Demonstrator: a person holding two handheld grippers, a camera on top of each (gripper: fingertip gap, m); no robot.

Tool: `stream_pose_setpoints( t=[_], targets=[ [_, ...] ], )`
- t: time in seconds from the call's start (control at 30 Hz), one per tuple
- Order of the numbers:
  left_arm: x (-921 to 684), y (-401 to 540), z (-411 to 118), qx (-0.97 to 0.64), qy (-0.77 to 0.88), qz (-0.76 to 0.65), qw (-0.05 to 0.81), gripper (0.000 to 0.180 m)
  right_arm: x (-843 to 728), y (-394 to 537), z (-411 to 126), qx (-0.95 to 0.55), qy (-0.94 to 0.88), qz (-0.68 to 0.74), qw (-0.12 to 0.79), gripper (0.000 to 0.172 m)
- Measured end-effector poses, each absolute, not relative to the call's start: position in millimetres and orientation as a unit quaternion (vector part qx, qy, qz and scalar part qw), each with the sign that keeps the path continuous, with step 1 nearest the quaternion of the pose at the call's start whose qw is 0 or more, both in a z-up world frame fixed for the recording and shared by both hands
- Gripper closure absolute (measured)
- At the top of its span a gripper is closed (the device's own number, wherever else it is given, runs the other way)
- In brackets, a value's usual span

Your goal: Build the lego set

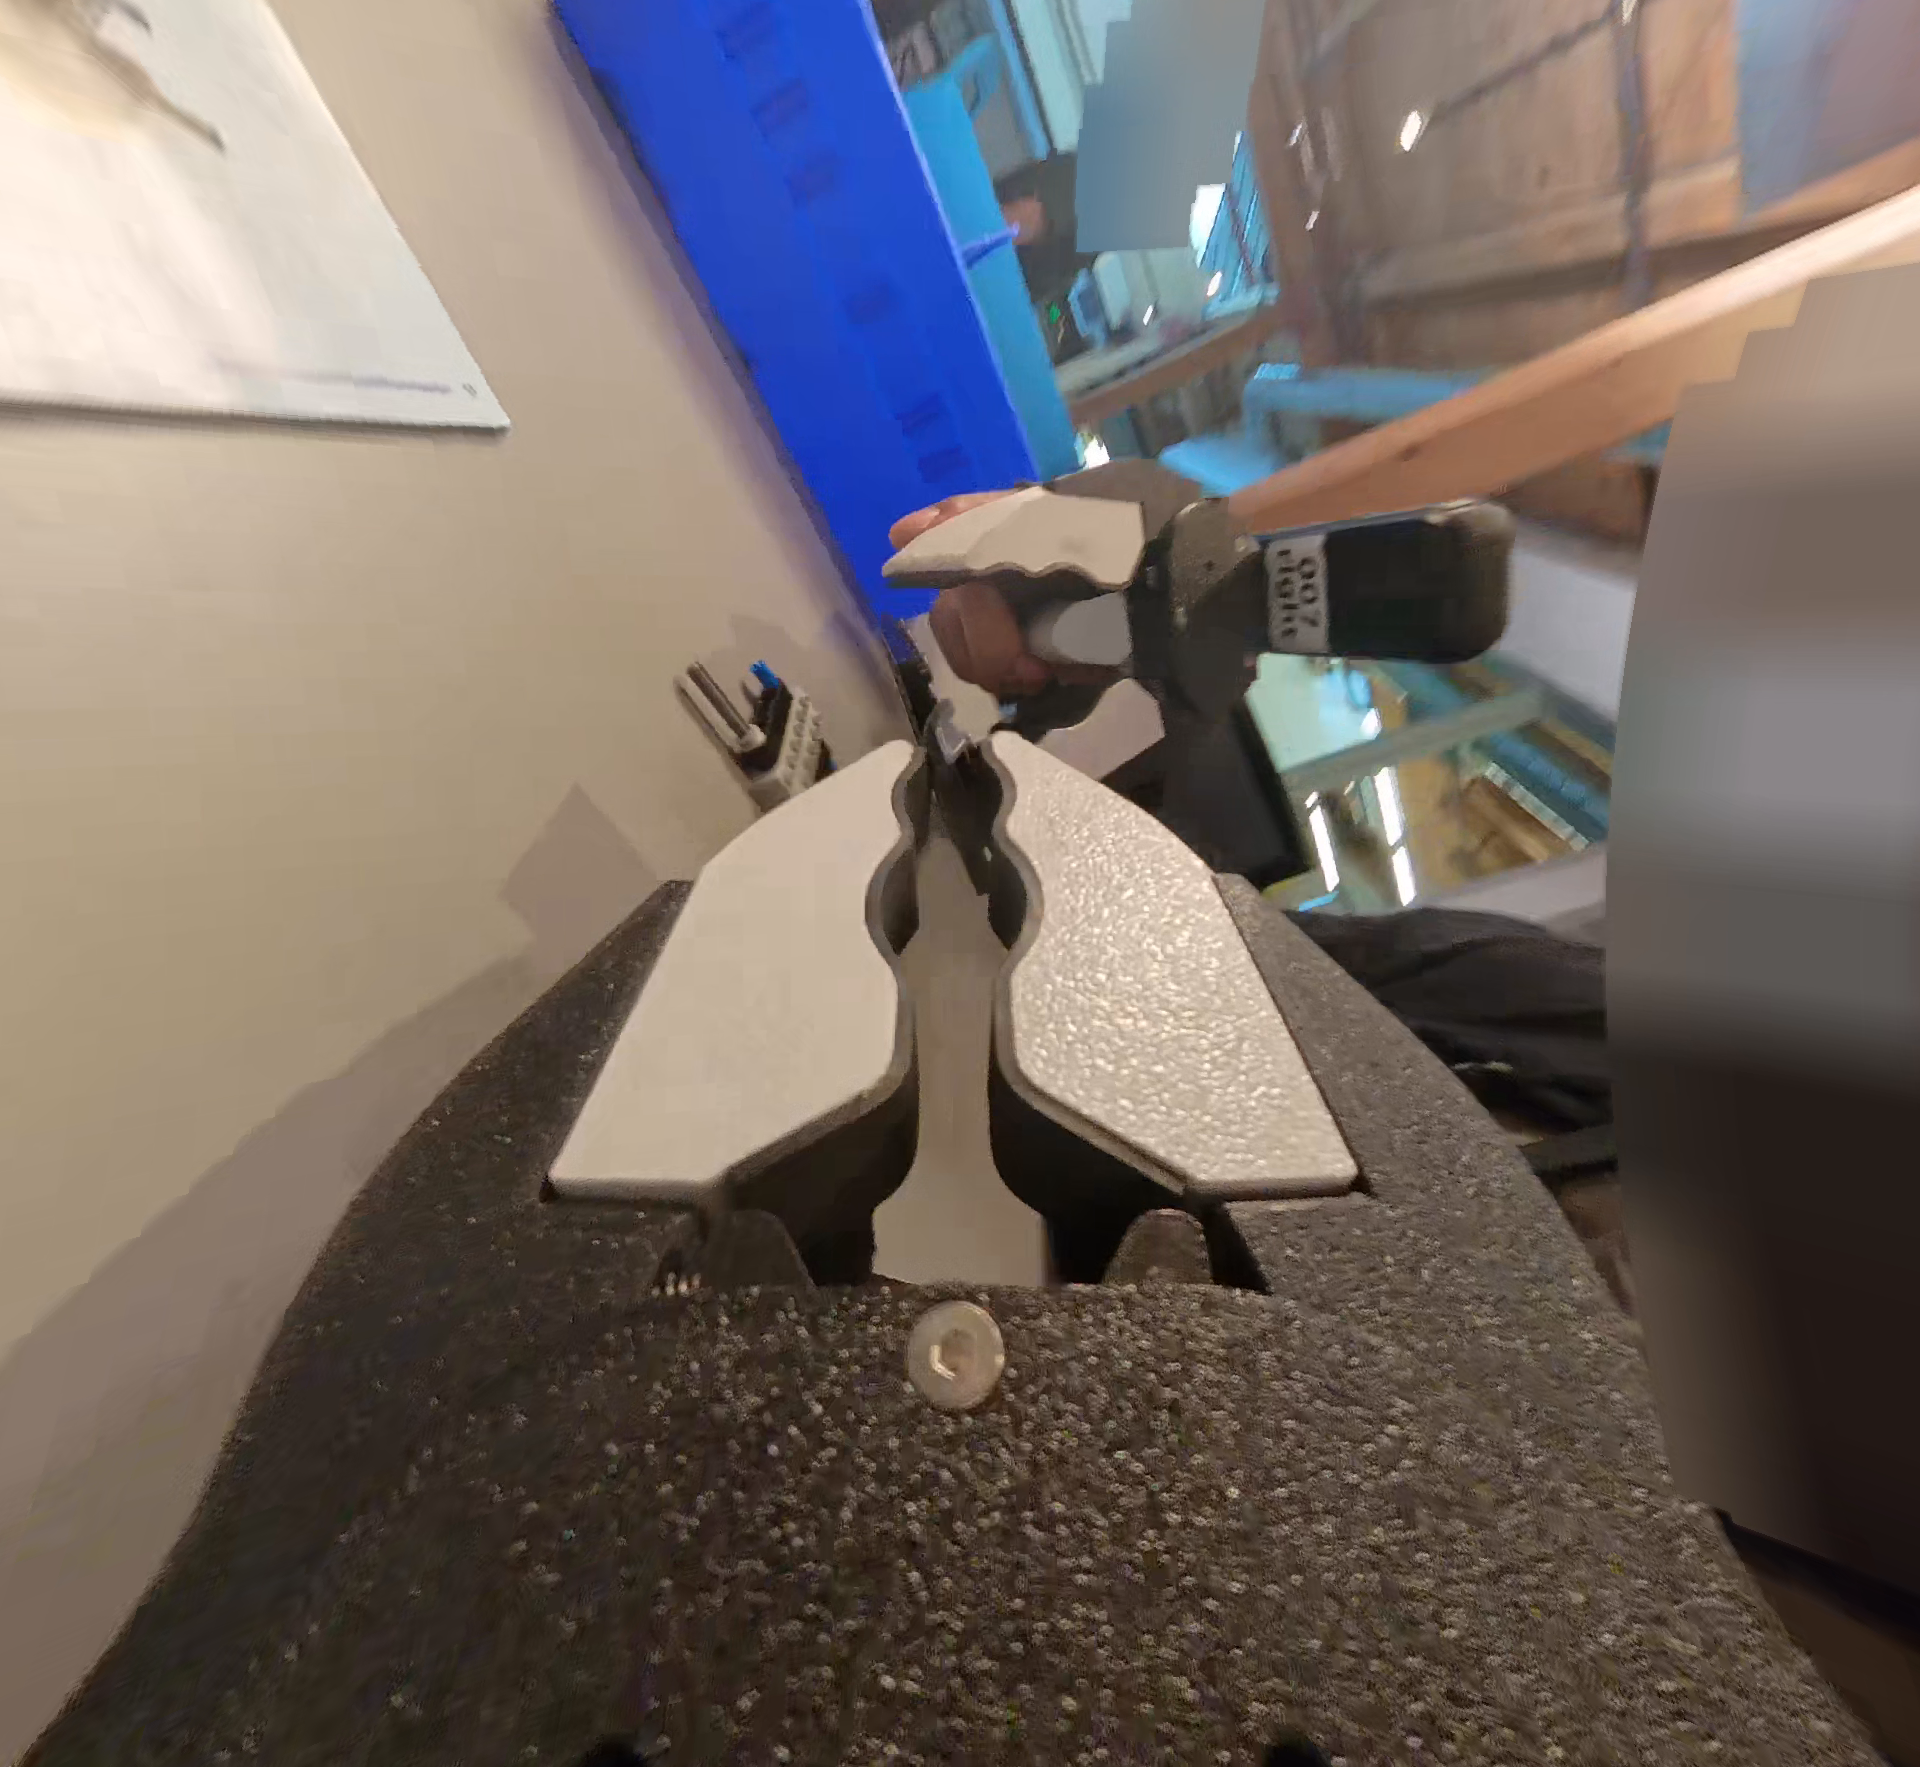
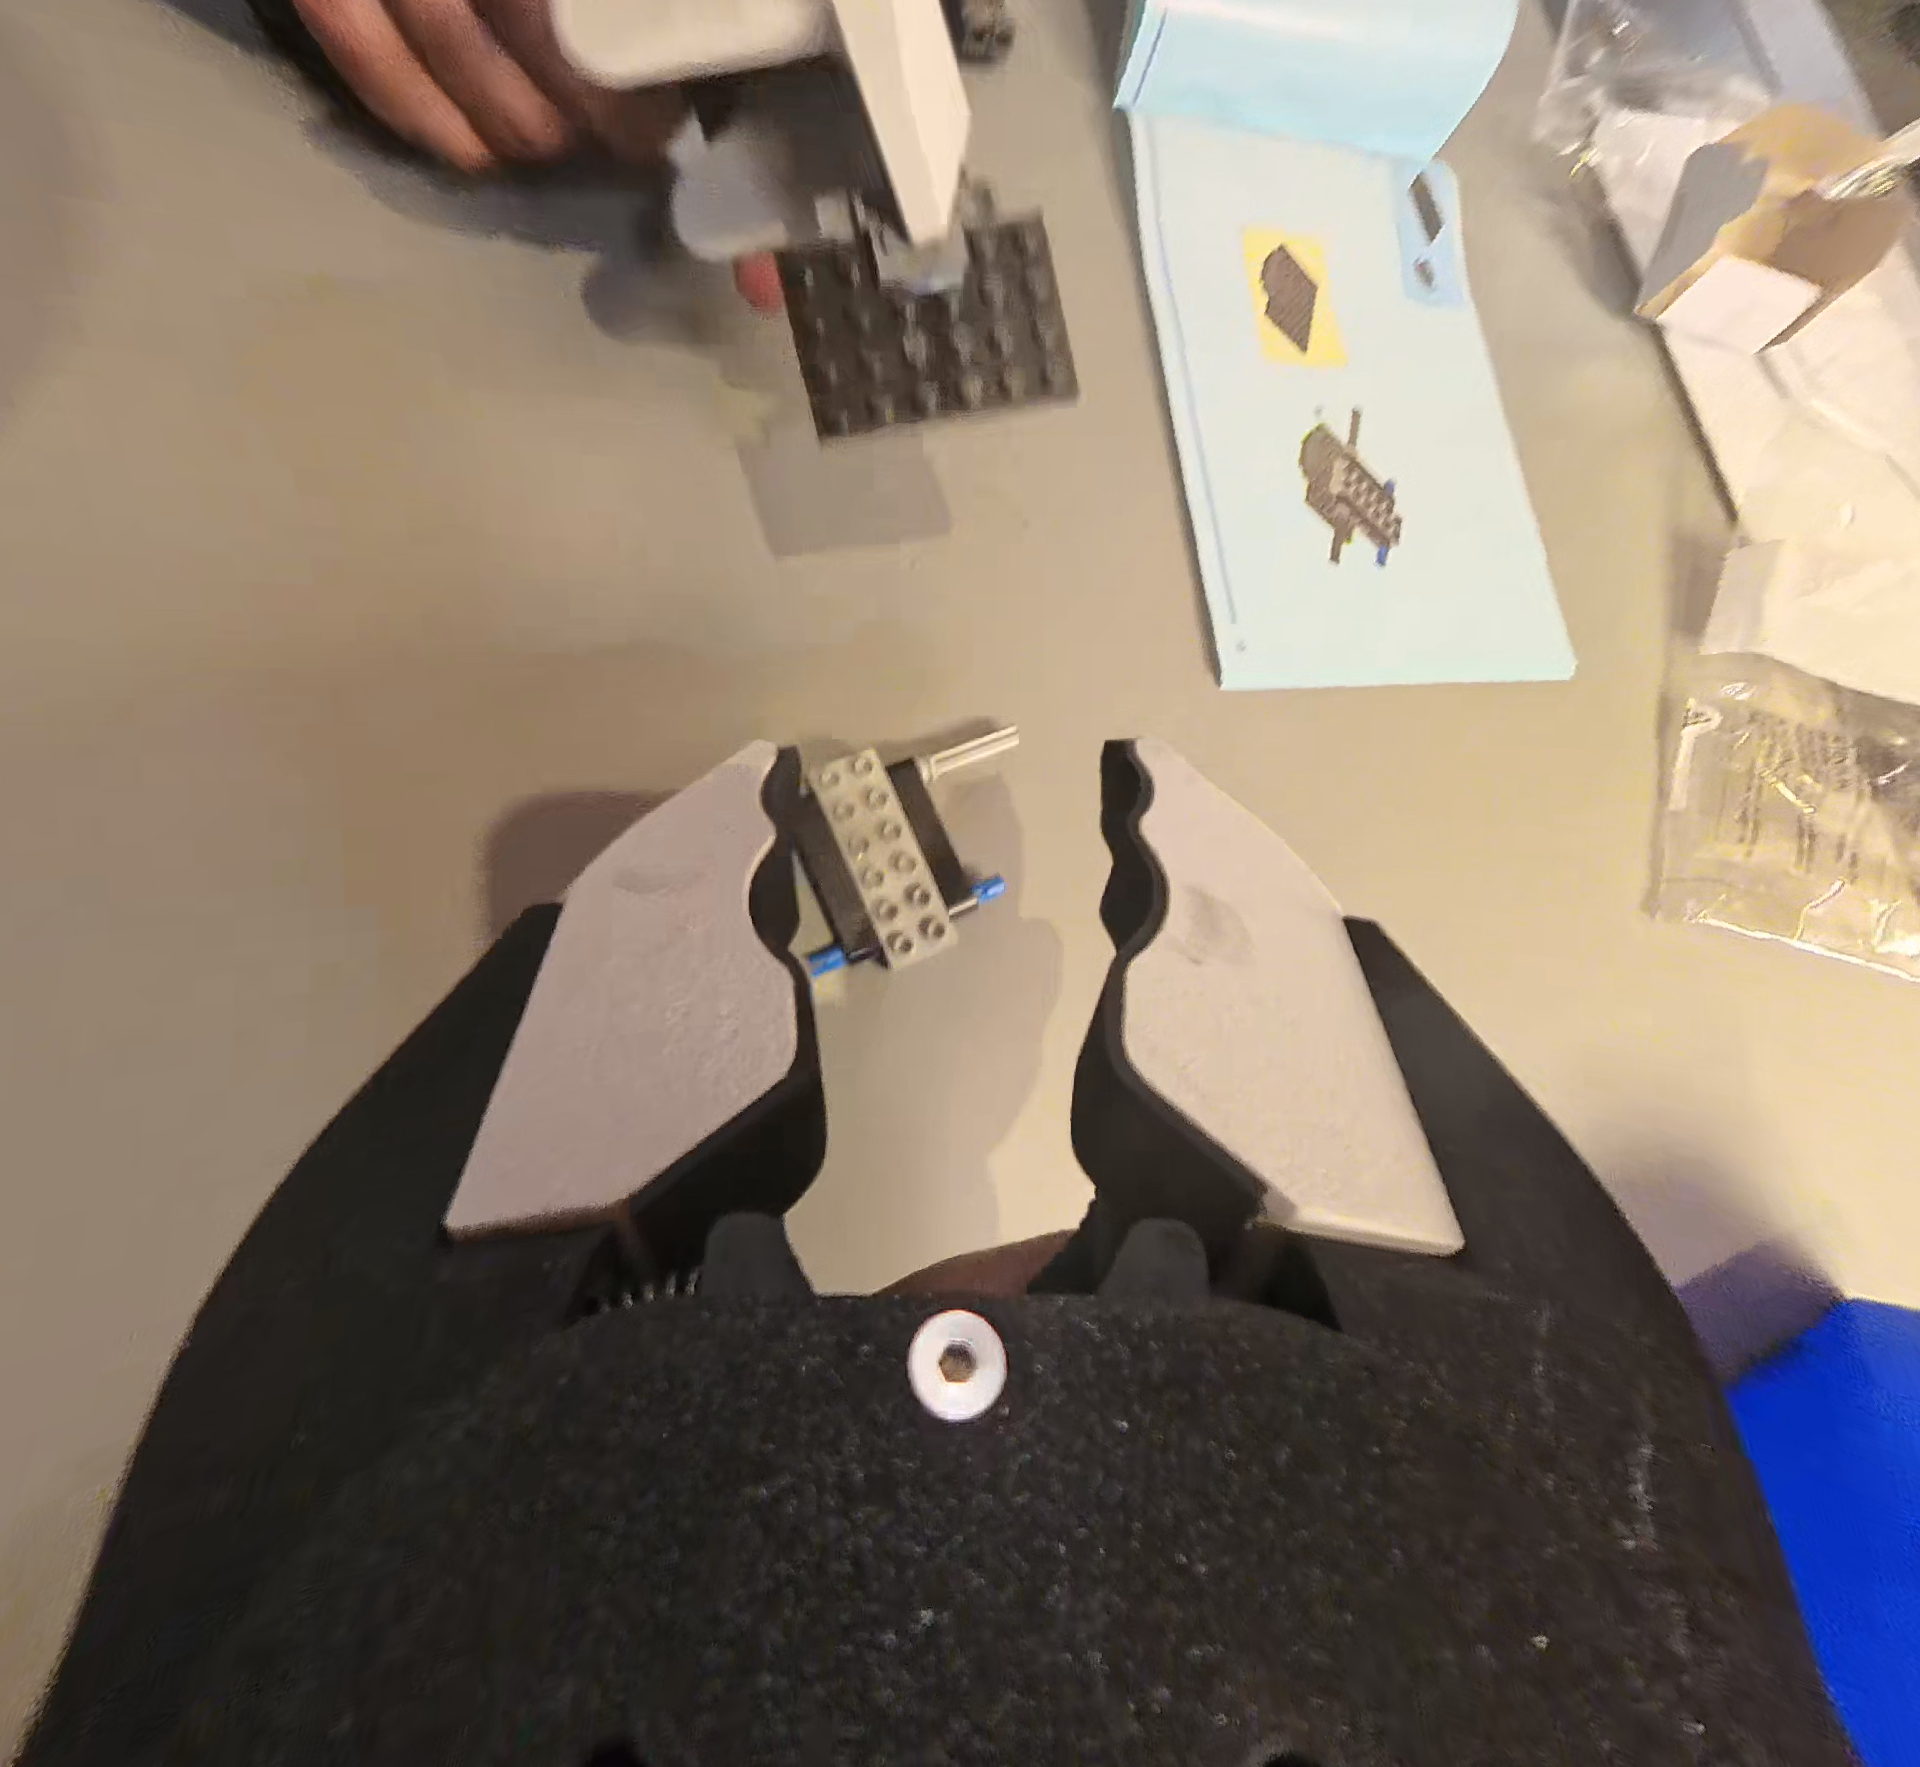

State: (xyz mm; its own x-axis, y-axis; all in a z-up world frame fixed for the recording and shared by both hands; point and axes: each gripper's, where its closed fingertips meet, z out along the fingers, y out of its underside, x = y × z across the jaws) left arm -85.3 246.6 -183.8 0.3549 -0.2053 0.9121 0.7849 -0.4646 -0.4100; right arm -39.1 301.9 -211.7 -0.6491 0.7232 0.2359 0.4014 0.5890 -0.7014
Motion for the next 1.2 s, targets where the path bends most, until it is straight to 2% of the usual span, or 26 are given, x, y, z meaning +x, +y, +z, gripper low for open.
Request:
stream_pose_setpoints(
  t=[0.13, 0.27, 0.4, 0.53, 0.77, 0.97, 1.07, 1.2],
  targets=[
    [-72.9, 221.0, -174.6, -0.622, -0.262, -0.543, 0.500, 0.173, -28.7, 299.9, -219.6, -0.323, -0.887, 0.271, 0.189, 0.118],
    [-58.5, 204.1, -172.2, -0.619, -0.254, -0.521, 0.531, 0.172, -27.4, 304.0, -235.4, -0.289, -0.929, 0.181, 0.142, 0.130],
    [-54.9, 193.4, -169.4, -0.603, -0.260, -0.517, 0.549, 0.172, -24.2, 303.9, -252.5, -0.274, -0.951, 0.118, 0.086, 0.131],
    [-56.9, 184.6, -166.8, -0.588, -0.269, -0.511, 0.567, 0.172, -23.9, 301.1, -260.7, -0.277, -0.954, 0.095, 0.070, 0.134],
    [-59.6, 172.8, -164.5, -0.569, -0.290, -0.484, 0.598, 0.173, -35.7, 275.8, -244.8, -0.292, -0.934, 0.170, 0.115, 0.138],
    [-60.2, 166.8, -159.5, -0.534, -0.310, -0.473, 0.628, 0.172, -46.1, 217.0, -157.0, -0.220, -0.913, 0.288, 0.189, 0.138],
    [-53.9, 164.2, -157.0, -0.521, -0.306, -0.483, 0.633, 0.172, -42.0, 189.7, -136.1, -0.170, -0.925, 0.280, 0.192, 0.138],
    [-53.1, 158.7, -153.0, -0.509, -0.303, -0.480, 0.647, 0.173, -41.9, 177.6, -137.0, -0.135, -0.948, 0.218, 0.188, 0.138]
  ],
)
